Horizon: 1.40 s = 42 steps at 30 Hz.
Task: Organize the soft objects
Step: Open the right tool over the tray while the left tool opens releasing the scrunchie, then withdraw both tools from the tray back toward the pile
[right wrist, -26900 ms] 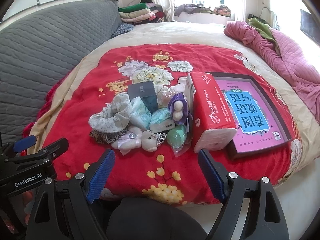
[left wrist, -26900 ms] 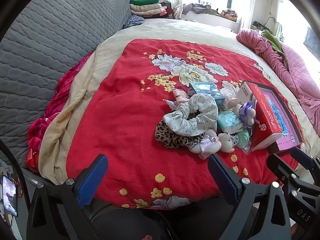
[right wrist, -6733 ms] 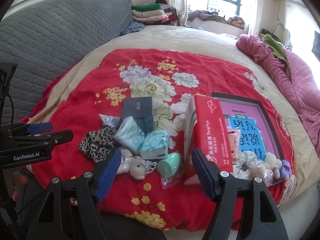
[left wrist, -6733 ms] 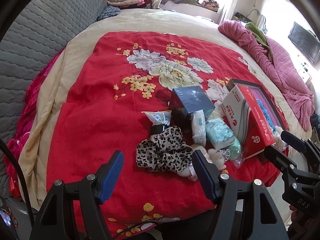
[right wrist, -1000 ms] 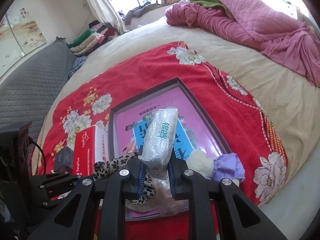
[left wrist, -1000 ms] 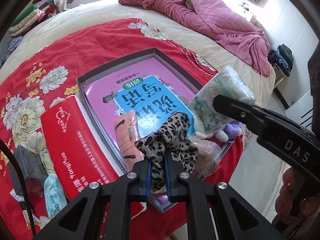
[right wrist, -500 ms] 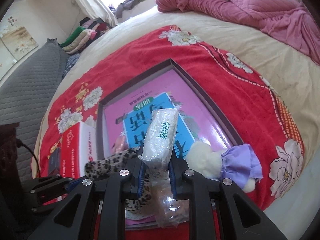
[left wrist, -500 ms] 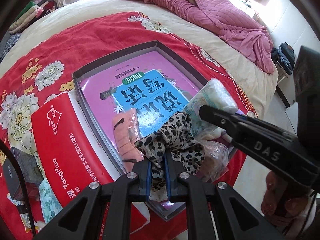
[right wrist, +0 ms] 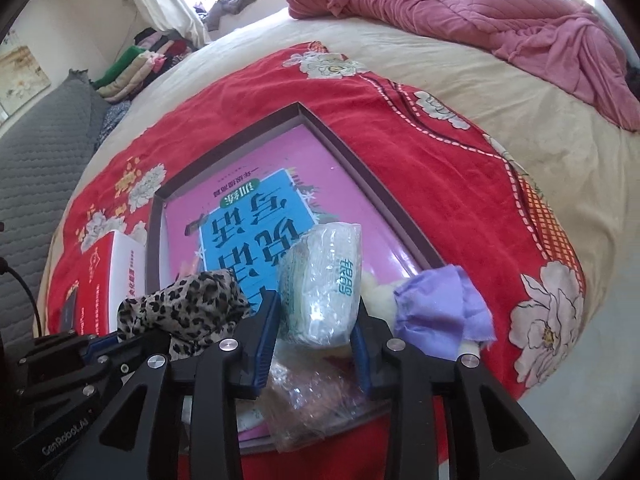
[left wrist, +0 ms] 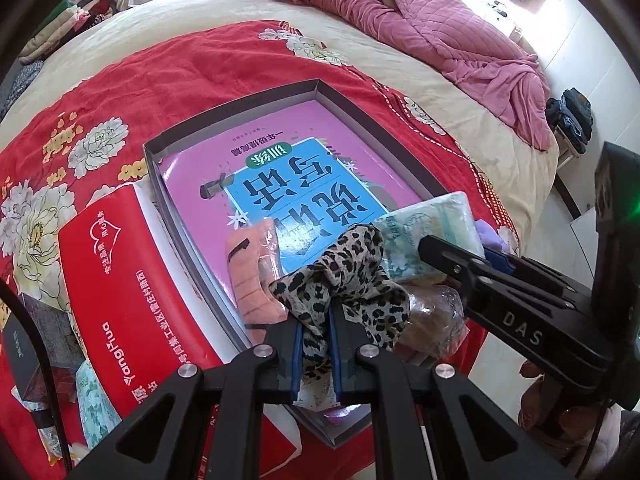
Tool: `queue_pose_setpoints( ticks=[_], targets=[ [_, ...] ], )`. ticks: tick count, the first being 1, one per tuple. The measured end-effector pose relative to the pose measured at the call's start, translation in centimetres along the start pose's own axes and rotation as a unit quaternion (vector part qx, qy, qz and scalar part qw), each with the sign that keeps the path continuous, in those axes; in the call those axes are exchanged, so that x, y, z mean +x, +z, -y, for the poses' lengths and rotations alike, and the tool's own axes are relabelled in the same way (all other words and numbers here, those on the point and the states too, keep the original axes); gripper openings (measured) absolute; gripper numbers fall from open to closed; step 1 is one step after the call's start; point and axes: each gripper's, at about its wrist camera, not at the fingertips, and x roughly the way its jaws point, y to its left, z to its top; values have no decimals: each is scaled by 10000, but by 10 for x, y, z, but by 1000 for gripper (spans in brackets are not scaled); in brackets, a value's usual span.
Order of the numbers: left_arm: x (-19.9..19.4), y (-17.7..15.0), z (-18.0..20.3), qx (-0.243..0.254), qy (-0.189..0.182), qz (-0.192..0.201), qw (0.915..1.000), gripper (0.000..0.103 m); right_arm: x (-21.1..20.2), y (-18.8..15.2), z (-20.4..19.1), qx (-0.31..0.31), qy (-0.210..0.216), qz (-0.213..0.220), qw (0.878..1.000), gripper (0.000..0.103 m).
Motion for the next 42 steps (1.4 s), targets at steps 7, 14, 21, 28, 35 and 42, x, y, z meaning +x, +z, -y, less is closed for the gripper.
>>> queue_pose_setpoints(
  ticks=[7,14,21,28,35,42],
  targets=[
    [0,0,2,15,51,-21,10000,19,-12,-3,6,18,-90,40,10000,41],
    [-5,1,0,7,31,-4,10000,31,-17,-3,8,15,-178,54,9998,44],
    [-14,1,1,18,25,78,10000,47,-30,-1,11,47,-191,128,9997,45],
    [-23,2,1,21,125,138,9998,51,-42,2,10,49,-192,235,9995,46],
    [-39,0,3,51,220,290,9993,59,-54,1,6,10,-197,302,9993,56],
    [-61,-4,5,103,308,502,9982,64,-70,-1,0,-23,-243,433,9988,58]
  ],
)
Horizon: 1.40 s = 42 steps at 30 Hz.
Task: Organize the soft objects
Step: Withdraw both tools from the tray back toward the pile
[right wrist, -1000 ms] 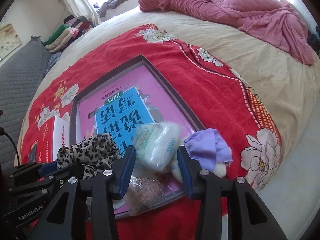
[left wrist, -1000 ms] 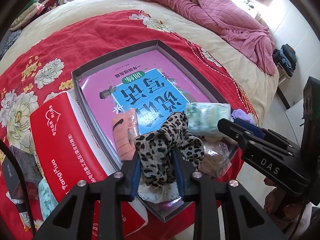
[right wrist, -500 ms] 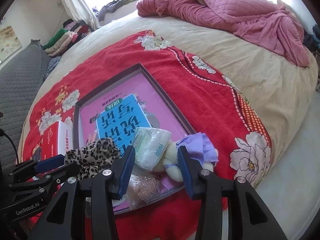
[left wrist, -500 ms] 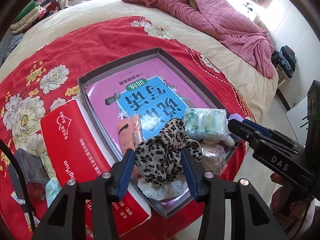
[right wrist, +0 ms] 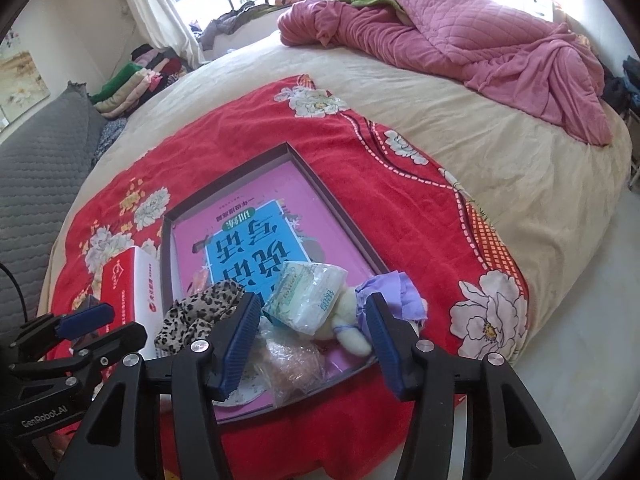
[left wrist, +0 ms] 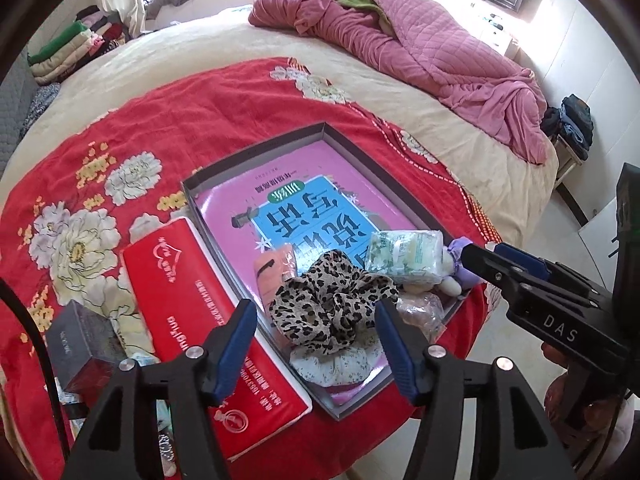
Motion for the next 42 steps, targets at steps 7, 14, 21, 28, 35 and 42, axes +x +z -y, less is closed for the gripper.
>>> queue_pose_setpoints(
  ticks=[7,14,21,28,35,42],
  targets=[
    [-24,-5,-6,-23,63,210,9998,71,-17,-2,-10,-4,3,136,9999,62],
    [-47,-12,-15,-92,138,363,9992,83,-38,0,-28,-160,0,305,9994,62],
    [-72,-22,-25,-171,211,525,9983,83,-60,-2,-48,-345,52,506,9981,73],
    [-96,-36,-40,-282,287,679,9969,83,-78,-8,-74,-560,156,607,9965,73],
    [-124,-54,-64,-470,428,843,9944,83,-94,-14,-106,-804,306,741,9935,73],
    [-150,-72,-88,-668,572,993,9912,83,-111,-23,-147,-1162,513,856,9882,73]
  ],
)
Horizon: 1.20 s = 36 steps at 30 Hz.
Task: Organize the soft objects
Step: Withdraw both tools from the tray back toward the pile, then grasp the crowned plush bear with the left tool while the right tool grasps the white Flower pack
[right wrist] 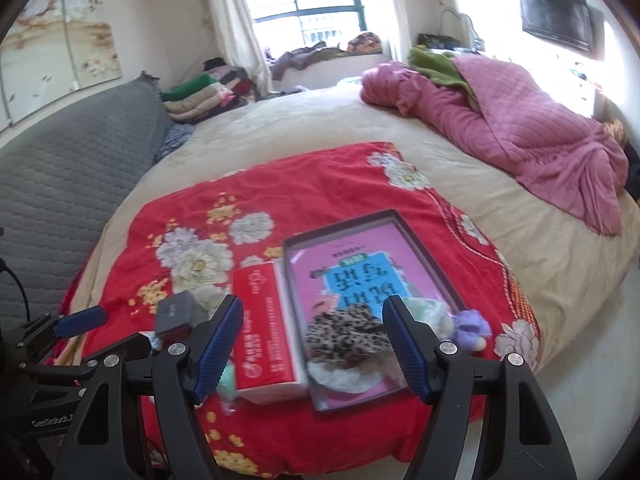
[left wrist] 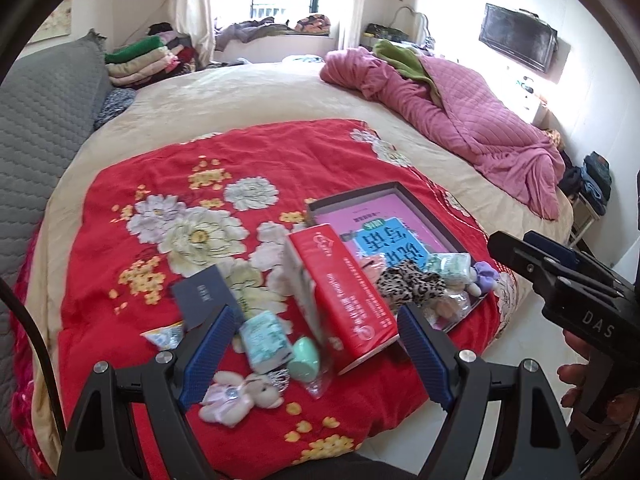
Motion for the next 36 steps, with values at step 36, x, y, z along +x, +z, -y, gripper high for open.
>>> queue_pose_setpoints(
  ticks=[36],
  targets=[
    [-23,-89,-135,-1065,633,-409,9914,83,28,-50,-120,-1178,629,-523,9897,74]
  ],
)
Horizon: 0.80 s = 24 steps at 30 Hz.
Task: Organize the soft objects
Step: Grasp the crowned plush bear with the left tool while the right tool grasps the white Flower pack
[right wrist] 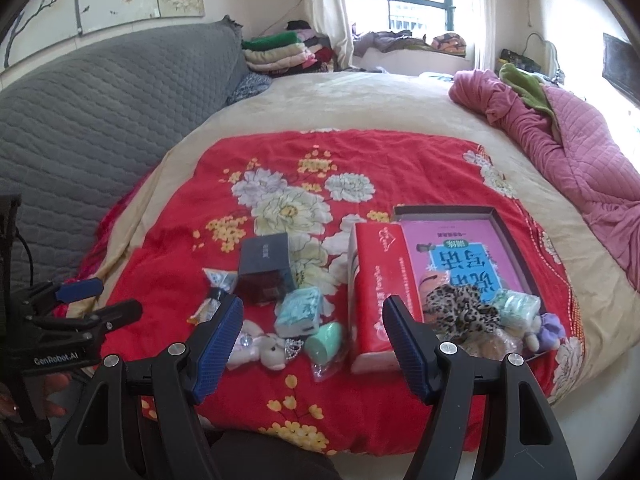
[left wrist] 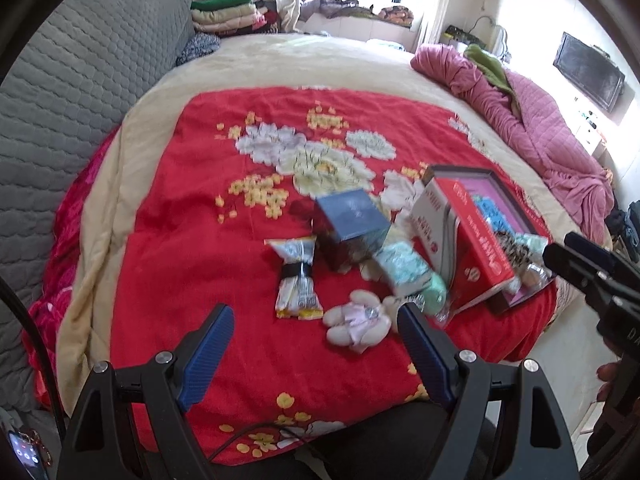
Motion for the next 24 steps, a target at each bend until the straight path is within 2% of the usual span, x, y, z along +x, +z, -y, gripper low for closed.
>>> queue_pose_setpoints(
  ticks=[13,17,24],
  targets=[
    [56,-23,7,49,-364,-663,9971,83,38,-17,0,-120,-21,-372,9992,74],
    [73,-29,13,198,-372,-856,9954,83,51,-32,-4,-353,-70,-564,9978,74],
    [101,-32,13,29,-712,-1213,9901,84,64,-41,-11,-714,-107,-675,9951,74]
  ],
)
